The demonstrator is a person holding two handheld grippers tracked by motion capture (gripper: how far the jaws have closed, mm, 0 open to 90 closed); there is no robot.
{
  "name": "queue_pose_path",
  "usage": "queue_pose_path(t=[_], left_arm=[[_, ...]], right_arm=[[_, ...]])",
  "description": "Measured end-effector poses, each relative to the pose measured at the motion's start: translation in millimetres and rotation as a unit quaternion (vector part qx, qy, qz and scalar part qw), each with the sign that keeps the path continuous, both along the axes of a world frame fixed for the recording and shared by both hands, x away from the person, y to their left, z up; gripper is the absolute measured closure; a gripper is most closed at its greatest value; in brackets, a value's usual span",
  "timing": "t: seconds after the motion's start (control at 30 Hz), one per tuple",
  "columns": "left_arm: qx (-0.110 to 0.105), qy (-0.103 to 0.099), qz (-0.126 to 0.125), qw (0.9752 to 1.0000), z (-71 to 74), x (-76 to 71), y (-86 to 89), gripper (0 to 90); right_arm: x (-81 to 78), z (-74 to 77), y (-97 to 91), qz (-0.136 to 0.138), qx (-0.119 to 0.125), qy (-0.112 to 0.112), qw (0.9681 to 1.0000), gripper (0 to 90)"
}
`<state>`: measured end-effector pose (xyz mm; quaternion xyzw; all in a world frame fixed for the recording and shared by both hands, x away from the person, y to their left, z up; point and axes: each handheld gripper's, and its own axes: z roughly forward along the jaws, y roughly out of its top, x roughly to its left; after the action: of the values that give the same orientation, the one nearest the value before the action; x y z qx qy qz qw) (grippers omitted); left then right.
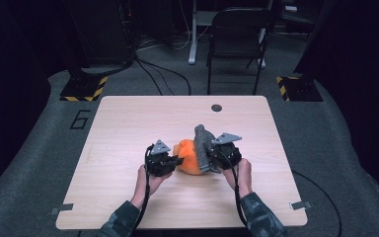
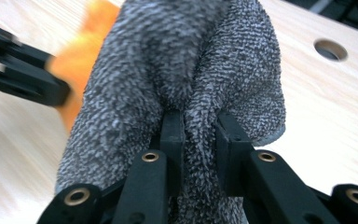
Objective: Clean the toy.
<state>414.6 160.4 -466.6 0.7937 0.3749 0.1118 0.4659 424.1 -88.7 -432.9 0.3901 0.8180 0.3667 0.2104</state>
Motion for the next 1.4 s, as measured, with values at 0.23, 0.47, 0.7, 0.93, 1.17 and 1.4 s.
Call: queue_pose_path(t=[0.23,0.47,0.7,0.93,1.17,1.4], left_arm=[[0.000,0.000,-0.002,1.0000,0.2,0.4,0.7,81.0],[0.002,-0.005,-0.002,1.0000,0.6,0.3,1.1,80.9],[-0.002,0.000,-0.001,1.0000,0.7,1.0,3.8,80.7],[0.002,-0.005,-0.001,1.0000,0.8,0.0,2.4,80.7],[0.001,-0.003,-0.001,1.0000,0.1,-2.0,2.3,80.7],[0.002,-0.004,0.004,1.0000,-1.4,-1.9,5.6,80.7]], right_arm=[[15.6,-22.6,-16.8,-0.028,-0.006,0.050,0.9983,75.3],[28.1,-45.6,-26.6,-0.041,-0.020,0.091,0.9948,75.3],[26.7,-31.5,-35.6,-0.053,0.018,0.069,0.9961,75.8],[14.0,9.0,-37.6,-0.029,0.089,0.021,0.9954,75.8],[-0.1,33.2,-5.7,0.026,0.114,-0.005,0.9931,75.5],[-8.8,28.2,33.7,0.052,0.061,-0.029,0.9964,75.1]])
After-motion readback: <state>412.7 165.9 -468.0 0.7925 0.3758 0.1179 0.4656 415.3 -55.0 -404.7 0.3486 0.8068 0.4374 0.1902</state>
